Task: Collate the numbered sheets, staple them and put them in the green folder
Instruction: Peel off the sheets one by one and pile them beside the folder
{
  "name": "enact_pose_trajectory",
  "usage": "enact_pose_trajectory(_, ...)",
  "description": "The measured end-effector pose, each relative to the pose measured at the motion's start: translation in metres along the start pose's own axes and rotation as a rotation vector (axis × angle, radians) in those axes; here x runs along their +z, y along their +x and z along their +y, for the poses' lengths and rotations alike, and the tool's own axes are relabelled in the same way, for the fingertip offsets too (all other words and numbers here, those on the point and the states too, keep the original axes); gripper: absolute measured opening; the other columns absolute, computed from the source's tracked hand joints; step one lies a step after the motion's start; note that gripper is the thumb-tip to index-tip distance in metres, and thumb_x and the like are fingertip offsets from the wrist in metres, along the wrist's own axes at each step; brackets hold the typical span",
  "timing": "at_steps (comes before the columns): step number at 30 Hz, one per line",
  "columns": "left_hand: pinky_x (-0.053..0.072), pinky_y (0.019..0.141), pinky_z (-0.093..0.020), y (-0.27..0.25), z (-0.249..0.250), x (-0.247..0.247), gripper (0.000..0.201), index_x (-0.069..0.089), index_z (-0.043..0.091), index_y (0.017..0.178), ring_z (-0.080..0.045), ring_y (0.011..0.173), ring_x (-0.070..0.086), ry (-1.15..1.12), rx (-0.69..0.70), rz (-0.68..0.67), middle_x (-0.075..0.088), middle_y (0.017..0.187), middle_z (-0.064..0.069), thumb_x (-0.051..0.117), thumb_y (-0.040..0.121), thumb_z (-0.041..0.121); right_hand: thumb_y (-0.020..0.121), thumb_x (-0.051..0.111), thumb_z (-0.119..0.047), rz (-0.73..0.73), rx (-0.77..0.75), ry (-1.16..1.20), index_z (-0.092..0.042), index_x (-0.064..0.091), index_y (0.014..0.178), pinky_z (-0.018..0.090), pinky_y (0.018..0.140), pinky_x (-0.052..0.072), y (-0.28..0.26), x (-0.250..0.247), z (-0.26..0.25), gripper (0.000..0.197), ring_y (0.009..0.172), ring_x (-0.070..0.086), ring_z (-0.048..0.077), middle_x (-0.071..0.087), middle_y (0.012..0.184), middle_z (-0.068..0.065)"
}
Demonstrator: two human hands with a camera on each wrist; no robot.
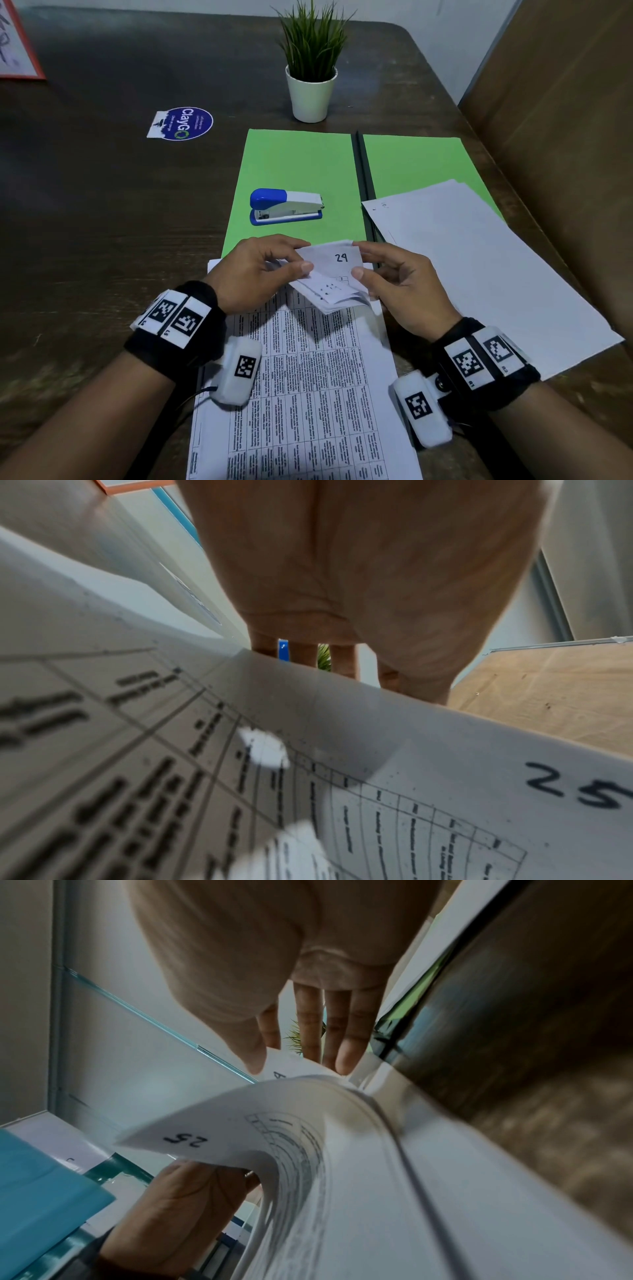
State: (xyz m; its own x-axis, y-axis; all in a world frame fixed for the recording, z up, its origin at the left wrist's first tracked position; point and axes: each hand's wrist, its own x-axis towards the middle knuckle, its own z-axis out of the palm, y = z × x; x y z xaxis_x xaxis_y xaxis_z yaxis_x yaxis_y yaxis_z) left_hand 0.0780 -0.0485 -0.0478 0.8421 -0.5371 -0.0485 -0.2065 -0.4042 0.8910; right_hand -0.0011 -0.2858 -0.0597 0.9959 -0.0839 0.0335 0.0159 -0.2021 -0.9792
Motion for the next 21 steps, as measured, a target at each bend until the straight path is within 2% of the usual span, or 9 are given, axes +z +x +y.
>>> enact_pose_trajectory(2,0.051,0.089,-0.019,-0.0005,0.0015,0.0,0.025,0.079,0.02,0.078,0.011,0.114,0.058,0.015,-0.001,-0.005,0.067,0.124,0.011,0.07,0.08,0.043,0.086,0.073,-0.008,0.012,-0.015,0.012,-0.028,0.071,0.114,0.035,0.077,0.06,0.0,-0.0008,0.0006,0.035,0.085,0.071,0.033,0.073,0.111,-0.001)
enact_pose_trajectory(5,0.055,0.089,-0.026,-0.0008,-0.0007,0.0004,0.012,0.076,0.02,0.083,0.003,0.103,0.065,0.034,0.005,0.014,0.07,0.118,0.013,0.083,0.077,0.029,0.084,0.075,-0.005,0.006,-0.028,0.011,-0.024,0.071,0.116,0.03,0.079,0.059,-0.0003,-0.0009,0.0021,0.037,0.086,0.072,0.032,0.073,0.112,-0.004)
enact_pose_trajectory(7,0.056,0.089,-0.029,-0.0008,-0.0038,0.0019,0.028,0.075,0.027,0.102,0.002,0.097,0.067,0.033,0.01,0.029,0.073,0.113,0.014,0.085,0.076,0.025,0.083,0.075,-0.004,-0.002,-0.025,0.016,-0.025,0.07,0.118,0.029,0.082,0.059,-0.0005,-0.0004,0.0013,0.041,0.089,0.072,0.03,0.073,0.113,-0.005)
enact_pose_trajectory(10,0.051,0.102,-0.032,-0.0005,-0.005,0.0023,0.051,0.067,0.037,0.127,0.003,0.116,0.06,0.086,0.038,-0.002,0.066,0.124,0.021,0.082,0.078,0.037,0.082,0.076,-0.003,0.0,-0.021,0.026,-0.032,0.068,0.117,0.028,0.078,0.06,-0.0005,0.0001,-0.0007,0.046,0.089,0.073,0.027,0.071,0.114,-0.007)
enact_pose_trajectory(12,0.05,0.104,-0.035,-0.0008,-0.0045,0.0017,0.052,0.065,0.038,0.129,0.003,0.119,0.058,0.097,0.053,-0.017,0.064,0.128,0.021,0.08,0.079,0.038,0.082,0.076,-0.004,0.003,-0.024,0.017,-0.032,0.068,0.118,0.034,0.079,0.061,-0.0004,0.0003,-0.0002,0.046,0.089,0.073,0.03,0.071,0.115,-0.006)
enact_pose_trajectory(14,0.049,0.106,-0.036,-0.001,-0.0026,0.0015,0.048,0.066,0.037,0.128,0.004,0.12,0.057,0.096,0.053,-0.016,0.063,0.13,0.019,0.081,0.082,0.03,0.082,0.077,-0.006,0.006,-0.019,0.008,-0.032,0.068,0.119,0.039,0.08,0.061,-0.0004,0.0003,0.0005,0.046,0.089,0.073,0.029,0.071,0.117,-0.004)
enact_pose_trajectory(18,0.044,0.112,-0.03,-0.0012,-0.0009,0.0015,0.049,0.065,0.039,0.128,0.011,0.125,0.051,0.12,0.059,-0.014,0.059,0.138,0.018,0.08,0.083,0.026,0.081,0.077,-0.004,0.003,-0.013,0.039,-0.032,0.066,0.122,0.031,0.076,0.06,-0.0011,0.0004,-0.0008,0.05,0.089,0.074,0.018,0.069,0.117,-0.006)
enact_pose_trajectory(21,0.041,0.114,-0.027,-0.001,-0.0019,0.001,0.049,0.064,0.041,0.128,0.014,0.127,0.048,0.129,0.059,-0.014,0.057,0.139,0.017,0.079,0.084,0.027,0.081,0.077,-0.005,-0.004,-0.005,0.042,-0.033,0.066,0.122,0.035,0.078,0.061,-0.0012,0.0005,-0.0012,0.051,0.089,0.073,0.025,0.07,0.118,-0.006)
